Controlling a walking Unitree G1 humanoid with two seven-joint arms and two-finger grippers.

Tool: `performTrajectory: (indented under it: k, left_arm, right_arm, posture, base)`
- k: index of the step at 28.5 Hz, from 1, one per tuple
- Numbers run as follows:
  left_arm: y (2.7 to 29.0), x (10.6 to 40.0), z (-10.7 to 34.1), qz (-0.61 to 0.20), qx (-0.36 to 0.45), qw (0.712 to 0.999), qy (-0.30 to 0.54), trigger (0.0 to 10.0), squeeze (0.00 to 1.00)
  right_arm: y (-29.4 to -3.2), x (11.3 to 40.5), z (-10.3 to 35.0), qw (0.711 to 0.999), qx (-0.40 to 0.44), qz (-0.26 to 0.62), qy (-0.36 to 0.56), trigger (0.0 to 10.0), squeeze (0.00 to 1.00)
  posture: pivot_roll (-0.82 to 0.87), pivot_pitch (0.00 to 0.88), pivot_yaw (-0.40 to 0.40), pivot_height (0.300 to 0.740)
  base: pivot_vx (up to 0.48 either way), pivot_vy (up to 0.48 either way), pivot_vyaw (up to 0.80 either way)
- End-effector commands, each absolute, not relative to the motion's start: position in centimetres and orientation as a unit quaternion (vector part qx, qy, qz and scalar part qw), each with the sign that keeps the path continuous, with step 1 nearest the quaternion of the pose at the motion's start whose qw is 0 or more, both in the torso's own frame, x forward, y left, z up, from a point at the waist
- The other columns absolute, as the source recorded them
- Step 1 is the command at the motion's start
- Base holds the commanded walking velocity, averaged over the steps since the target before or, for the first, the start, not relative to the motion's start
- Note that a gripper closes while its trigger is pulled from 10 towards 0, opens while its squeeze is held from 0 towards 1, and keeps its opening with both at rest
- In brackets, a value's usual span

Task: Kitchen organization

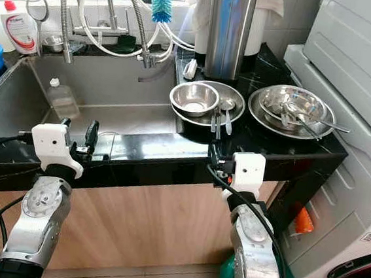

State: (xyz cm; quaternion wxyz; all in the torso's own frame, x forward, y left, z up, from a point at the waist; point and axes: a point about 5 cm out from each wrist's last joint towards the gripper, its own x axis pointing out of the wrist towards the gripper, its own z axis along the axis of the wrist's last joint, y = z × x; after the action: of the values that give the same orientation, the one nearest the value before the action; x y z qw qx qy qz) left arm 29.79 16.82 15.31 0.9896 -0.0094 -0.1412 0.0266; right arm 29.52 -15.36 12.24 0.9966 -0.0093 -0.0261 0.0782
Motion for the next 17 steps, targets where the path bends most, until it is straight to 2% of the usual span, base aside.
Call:
performTrajectory:
  k: [1, 10, 17]
  left_arm:
    - [17.3, 29.7, 15.4, 0.034, -0.006, 0.989, -0.143, 10.0, 0.00]
    - [17.4, 29.8, 15.6, 0.035, 0.006, 0.988, -0.148, 10.0, 0.00]
    - [17.1, 29.9, 16.4, 0.024, 0.030, 0.986, -0.162, 10.0, 0.00]
  right_arm:
    - [-15.1, 29.7, 12.8, 0.996, -0.005, 0.085, -0.039, 10.0, 0.00]
    - [-15.2, 29.7, 12.8, 0.996, -0.008, 0.084, -0.038, 10.0, 0.00]
    - [-15.2, 29.9, 12.9, 0.996, -0.006, 0.083, -0.039, 10.0, 0.00]
  posture:
    - [-0.14, 0.000, 0.040, 0.740]
    - [-0.14, 0.000, 0.038, 0.740]
    - [-0.12, 0.000, 0.038, 0.740]
  base:
    - [0.000, 0.480, 0.00]
    - [0.000, 0.480, 0.00]
    - [0.000, 0.000, 0.00]
